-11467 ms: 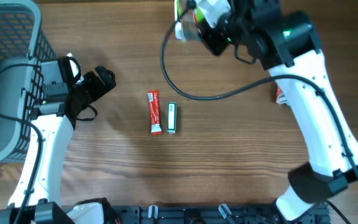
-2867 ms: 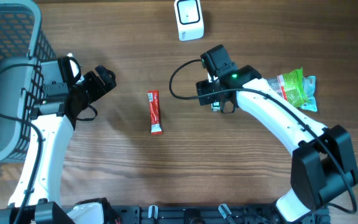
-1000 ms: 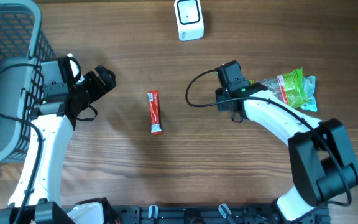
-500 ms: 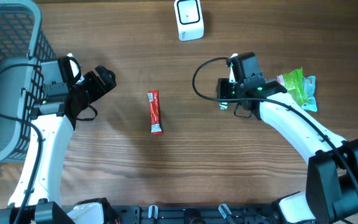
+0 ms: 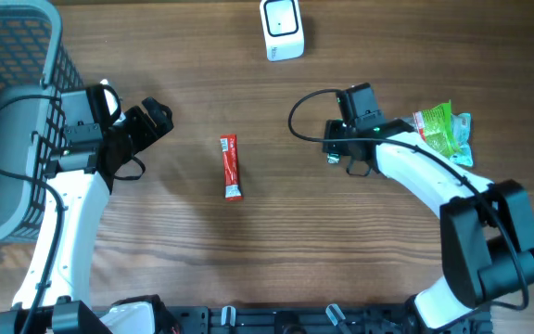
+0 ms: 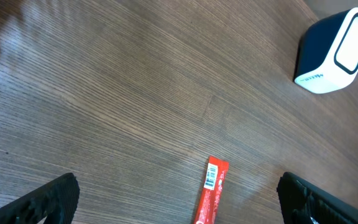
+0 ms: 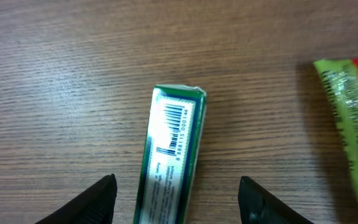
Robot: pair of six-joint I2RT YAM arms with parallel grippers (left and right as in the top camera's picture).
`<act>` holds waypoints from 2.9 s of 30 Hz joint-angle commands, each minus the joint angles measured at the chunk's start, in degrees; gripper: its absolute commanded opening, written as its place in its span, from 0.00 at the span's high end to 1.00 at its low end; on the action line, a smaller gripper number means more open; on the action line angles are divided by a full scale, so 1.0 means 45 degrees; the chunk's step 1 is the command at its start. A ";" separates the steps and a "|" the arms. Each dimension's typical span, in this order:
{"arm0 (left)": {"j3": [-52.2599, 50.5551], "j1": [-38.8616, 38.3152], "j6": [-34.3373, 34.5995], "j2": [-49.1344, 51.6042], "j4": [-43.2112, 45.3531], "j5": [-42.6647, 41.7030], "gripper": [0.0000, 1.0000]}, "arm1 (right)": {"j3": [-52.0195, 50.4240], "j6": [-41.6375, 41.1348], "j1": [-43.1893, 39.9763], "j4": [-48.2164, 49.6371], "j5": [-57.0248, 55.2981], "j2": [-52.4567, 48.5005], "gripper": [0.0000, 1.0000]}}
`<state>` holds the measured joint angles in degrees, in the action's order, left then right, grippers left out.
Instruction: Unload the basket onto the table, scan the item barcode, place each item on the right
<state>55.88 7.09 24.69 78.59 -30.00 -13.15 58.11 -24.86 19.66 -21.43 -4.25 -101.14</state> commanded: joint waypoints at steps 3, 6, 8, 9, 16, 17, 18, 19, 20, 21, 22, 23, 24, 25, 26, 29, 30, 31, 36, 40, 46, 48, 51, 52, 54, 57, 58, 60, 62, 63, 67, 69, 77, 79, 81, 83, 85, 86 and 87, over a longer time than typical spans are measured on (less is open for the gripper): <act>-0.0010 0.0039 -0.0107 0.0078 0.0029 -0.0053 0.00 | 0.0058 -0.0374 0.0044 0.0248 -0.0063 -0.0461 0.37; -0.0010 0.0039 -0.0107 0.0078 0.0029 -0.0053 0.00 | 0.0058 -0.0384 0.0044 0.0189 -0.0481 -0.0481 0.38; -0.0010 0.0039 -0.0107 0.0078 0.0029 -0.0053 0.00 | 0.0058 -0.0384 0.0044 0.0078 -0.0481 -0.0481 0.38; -0.0010 0.0039 -0.0107 0.0078 0.0029 -0.0053 0.00 | 0.0058 -0.0384 0.0044 0.0078 -0.0486 -0.0481 0.38; -0.0010 0.0039 -0.0107 0.0078 0.0029 -0.0053 0.00 | 0.0058 -0.0379 0.0039 -0.0505 -0.1817 -0.0481 0.38; -0.0010 0.0039 -0.0107 0.0078 0.0029 -0.0058 0.00 | 0.0063 -0.0379 0.0039 -0.0539 -0.1885 -0.0481 0.38; -0.0010 0.0039 -0.0107 0.0078 0.0029 -0.0053 0.00 | 0.0063 -0.0379 0.0039 -0.0539 -0.1870 -0.0476 0.38; -0.0010 0.0039 -0.0107 0.0078 0.0029 -0.0053 0.00 | 0.0068 -0.0379 0.0039 -0.0539 -0.1865 -0.0432 0.38; -0.0010 0.0039 -0.0107 0.0078 0.0029 -0.0053 0.00 | 0.0068 -0.0379 0.0039 -0.0563 -0.1865 -0.0359 0.38; -0.0010 0.0039 -0.0107 0.0078 0.0029 -0.0053 0.00 | 0.0068 -0.0379 0.0039 -0.0627 -0.1870 -0.0214 0.38; -0.0010 0.0039 -0.0107 0.0078 0.0029 -0.0053 0.00 | 0.0068 -0.0379 0.0039 -0.0733 -0.1865 0.0005 0.38; -0.0010 0.0039 -0.0107 0.0078 0.0029 -0.0053 0.00 | 0.0068 -0.0374 0.0039 -0.0801 -0.1870 0.0155 0.38; -0.0010 0.0039 -0.0107 0.0078 0.0029 -0.0053 0.00 | 0.0068 -0.0379 0.0039 -0.0976 -0.1933 0.0345 0.38; -0.0010 0.0039 -0.0107 0.0078 0.0029 -0.0053 0.00 | 0.0068 -0.0403 0.0039 -0.1122 -0.2035 0.0452 0.38; -0.0010 0.0039 -0.0107 0.0078 0.0029 -0.0053 0.00 | 0.0068 -0.0510 0.0039 -0.1292 -0.2176 0.0510 0.38; -0.0010 0.0039 -0.0107 0.0078 0.0029 -0.0053 0.00 | 0.0068 -0.0515 0.0039 -0.1787 -0.2429 0.0510 0.38; -0.0010 0.0039 -0.0107 0.0078 0.0029 -0.0053 0.00 | 0.0068 -0.0515 0.0039 -0.1841 -0.2599 0.0510 0.38; -0.0010 0.0039 -0.0107 0.0078 0.0029 -0.0053 0.00 | 0.0068 -0.0510 0.0029 -0.1880 -0.2671 0.0515 0.37; -0.0010 0.0039 -0.0107 0.0078 0.0029 -0.0053 0.00 | 0.0151 0.0053 -0.0102 -0.2016 -0.1496 0.0947 0.37; -0.0010 0.0039 -0.0107 0.0078 0.0029 -0.0053 0.00 | 0.0180 -0.0087 0.0277 -0.2021 -0.0534 0.1214 0.37; -0.0010 0.0039 -0.0107 0.0078 0.0029 -0.0053 0.00 | -0.0175 -0.2409 0.0947 -0.1948 -0.3099 0.0758 0.35; -0.0010 0.0039 -0.0107 0.0078 0.0029 -0.0053 0.00 | -0.0359 -0.2900 0.0738 -0.1588 -0.2229 0.0685 0.46; -0.0010 0.0039 -0.0107 0.0078 0.0029 -0.0053 0.00 | -0.0515 -0.3628 0.0214 -0.1078 -0.1287 0.0690 0.49; -0.0010 0.0039 -0.0107 0.0078 0.0029 -0.0053 0.00 | -0.0515 -0.3866 0.0029 -0.1122 -0.1282 0.0685 0.43; -0.0010 0.0039 -0.0107 0.0078 0.0029 -0.0053 0.00 | -0.0559 -0.3895 -0.0107 -0.1146 -0.1273 0.0685 0.21; -0.0010 0.0039 -0.0107 0.0078 0.0029 -0.0058 0.00 | -0.1049 -0.4163 -0.0112 -0.0622 -0.1273 0.0680 0.16; -0.0010 0.0039 -0.0107 0.0078 0.0029 -0.0053 0.00 | -0.1443 -0.4177 -0.0112 -0.0049 -0.1263 0.0665 0.16; -0.0010 0.0039 -0.0107 0.0078 0.0029 -0.0053 0.00 | -0.1972 -0.4104 -0.0112 0.0758 -0.1103 0.0665 0.16; -0.0010 0.0039 -0.0107 0.0078 0.0029 -0.0058 0.00 | -0.2346 -0.3628 -0.0112 0.1360 -0.0695 0.0665 0.16; -0.0010 0.0039 -0.0107 0.0078 0.0029 -0.0053 0.00 | -0.2560 -0.3245 -0.0112 0.1763 -0.0432 0.0665 0.17; -0.0010 0.0039 -0.0107 0.0078 0.0029 -0.0053 0.00 | -0.2987 -0.0345 0.0092 0.2963 0.0068 0.0665 0.29; -0.0010 0.0039 -0.0107 0.0078 0.0029 -0.0058 0.00 | -0.2987 0.0636 0.0219 0.3283 0.0078 0.0665 0.30; -0.0010 0.0039 -0.0107 0.0078 0.0029 -0.0053 0.00 | -0.2987 0.5319 0.0806 0.3774 -0.0495 0.0665 0.24; -0.0010 0.0039 -0.0102 0.0078 0.0029 -0.0058 0.00 | -0.2686 0.5523 0.0806 0.3687 -0.0947 0.0733 0.19; -0.0010 0.0039 -0.0107 0.0078 0.0029 -0.0053 0.00 | -0.1860 0.5484 0.0811 0.2919 -0.0690 0.0991 0.19; -0.0010 0.0039 -0.0107 0.0078 0.0029 -0.0053 0.00 | -0.0879 0.5319 0.0811 0.1894 -0.0602 0.1292 0.19; -0.0010 0.0039 -0.0107 0.0078 0.0029 -0.0053 0.00 | 0.0384 0.4677 0.0811 0.0238 -0.0112 0.1554 0.20; -0.0010 0.0039 -0.0107 0.0078 0.0029 -0.0053 0.00 | 0.0670 0.4473 0.0811 -0.0262 0.0228 0.1564 0.21; -0.0010 0.0039 -0.0107 0.0078 0.0029 -0.0053 0.00 | 0.0850 0.4318 0.0811 -0.0753 0.0505 0.1564 0.22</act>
<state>55.88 7.09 24.71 78.59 -30.00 -13.15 57.04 -2.98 23.22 -20.67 -5.80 -96.44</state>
